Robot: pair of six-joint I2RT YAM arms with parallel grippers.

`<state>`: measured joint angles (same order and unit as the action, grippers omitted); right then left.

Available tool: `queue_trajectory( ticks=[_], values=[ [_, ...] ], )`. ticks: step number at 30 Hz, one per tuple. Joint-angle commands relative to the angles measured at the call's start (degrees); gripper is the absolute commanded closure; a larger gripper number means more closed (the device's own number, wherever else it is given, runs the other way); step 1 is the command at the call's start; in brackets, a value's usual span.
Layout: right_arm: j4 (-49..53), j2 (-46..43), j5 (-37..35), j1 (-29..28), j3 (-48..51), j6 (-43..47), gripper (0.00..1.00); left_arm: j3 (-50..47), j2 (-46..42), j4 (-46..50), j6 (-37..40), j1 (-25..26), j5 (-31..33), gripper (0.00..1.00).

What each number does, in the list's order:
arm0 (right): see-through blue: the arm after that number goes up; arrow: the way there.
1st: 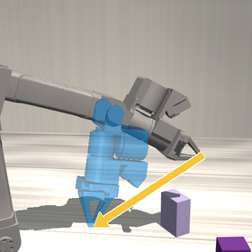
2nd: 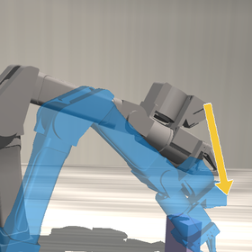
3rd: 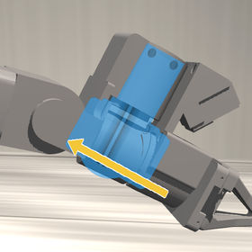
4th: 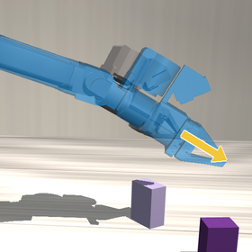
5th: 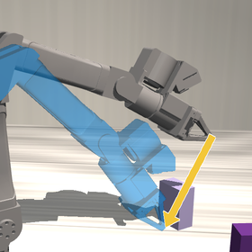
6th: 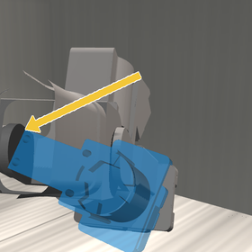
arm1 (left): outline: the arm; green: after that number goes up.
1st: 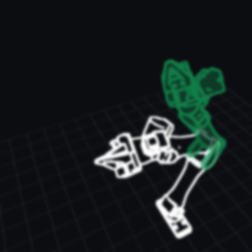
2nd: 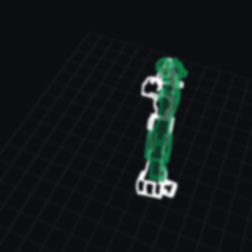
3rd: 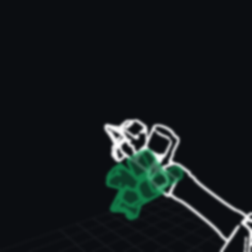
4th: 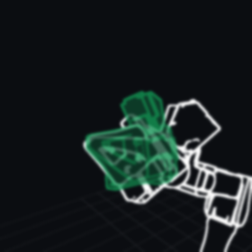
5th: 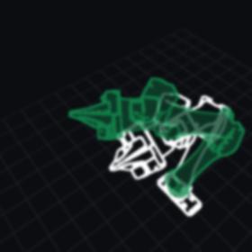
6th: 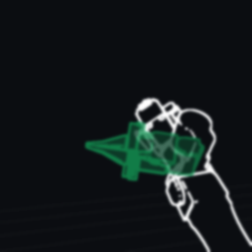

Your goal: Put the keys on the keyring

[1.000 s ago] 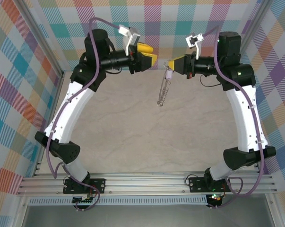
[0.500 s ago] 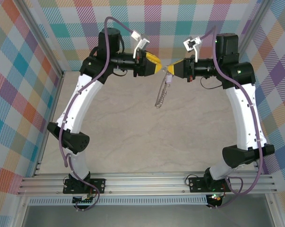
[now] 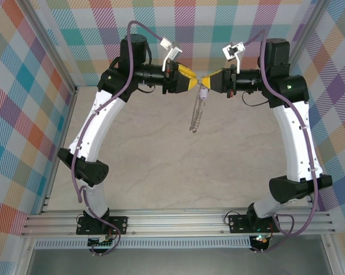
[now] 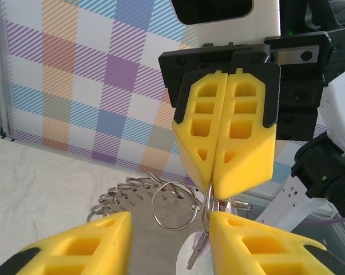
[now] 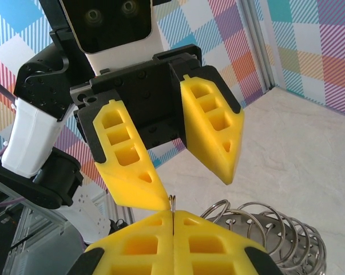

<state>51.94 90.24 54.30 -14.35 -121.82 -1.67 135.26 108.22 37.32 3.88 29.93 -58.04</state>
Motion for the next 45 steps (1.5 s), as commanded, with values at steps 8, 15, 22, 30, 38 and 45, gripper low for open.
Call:
queue_trajectory(
  ticks=[8, 15, 22, 30, 38, 45],
  values=[
    [-3.76, -0.15, 2.47, -0.48, 1.2, -0.84, 1.0, 1.47, 0.32, -3.38, -1.76, 0.92, -1.4, 0.6],
    [-4.3, -0.08, 2.52, -0.5, 1.49, -1.1, 1.0, 1.74, 1.14, -4.22, -2.47, 1.7, -1.97, 0.72],
    [-4.49, 0.11, 2.33, -0.42, 1.57, -1.21, 1.0, 2.09, 1.77, -3.64, -2.32, 2.23, -2.69, 0.88],
    [-8.01, -2.28, -1.95, 0.84, 4.7, -4.19, 0.75, 1.95, 1.25, -4.64, -2.03, 2.32, 1.94, 1.0],
    [-22.67, -11.92, -2.98, 5.27, 21.03, -14.68, 0.46, -0.54, -1.23, -8.92, -2.21, 2.32, 7.38, 1.0],
    [-29.5, -14.81, -1.28, 5.17, 28.76, -20.08, 0.44, -1.51, -1.68, -10.98, -3.05, 2.32, 8.37, 1.0]
  ],
)
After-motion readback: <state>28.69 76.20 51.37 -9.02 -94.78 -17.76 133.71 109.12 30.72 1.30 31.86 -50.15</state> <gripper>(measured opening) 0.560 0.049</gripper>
